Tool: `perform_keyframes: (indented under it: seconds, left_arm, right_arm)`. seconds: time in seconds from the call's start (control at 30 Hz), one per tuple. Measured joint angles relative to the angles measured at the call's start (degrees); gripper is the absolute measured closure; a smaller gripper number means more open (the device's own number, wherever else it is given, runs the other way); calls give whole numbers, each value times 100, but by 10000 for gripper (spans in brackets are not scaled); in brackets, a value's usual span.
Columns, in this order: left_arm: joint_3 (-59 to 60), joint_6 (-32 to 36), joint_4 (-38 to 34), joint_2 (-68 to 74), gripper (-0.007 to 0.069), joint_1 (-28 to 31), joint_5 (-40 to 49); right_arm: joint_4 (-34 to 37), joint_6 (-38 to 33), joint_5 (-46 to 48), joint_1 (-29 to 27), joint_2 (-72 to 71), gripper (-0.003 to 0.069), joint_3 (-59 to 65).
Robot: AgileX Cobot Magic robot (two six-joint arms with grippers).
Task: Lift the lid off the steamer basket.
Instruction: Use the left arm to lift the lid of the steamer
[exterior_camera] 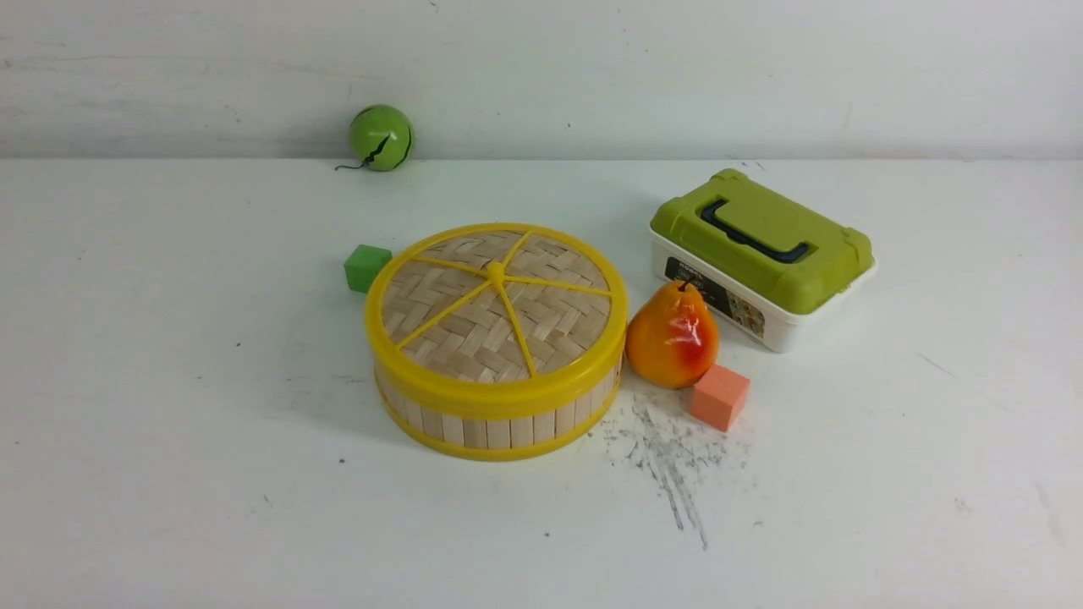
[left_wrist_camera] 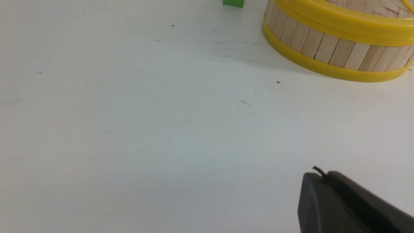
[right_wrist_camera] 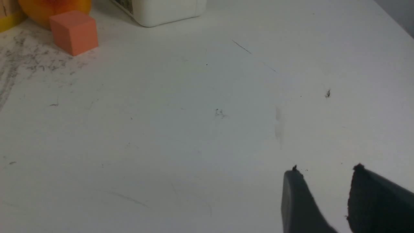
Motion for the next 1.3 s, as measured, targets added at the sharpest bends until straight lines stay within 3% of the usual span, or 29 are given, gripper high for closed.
perform_keyframes:
  seconds: [1.3]
  left_arm:
    - [0, 0, 0, 0, 584, 0, -271]
  right_arm:
    - [0, 0, 0, 0, 0, 419, 0]
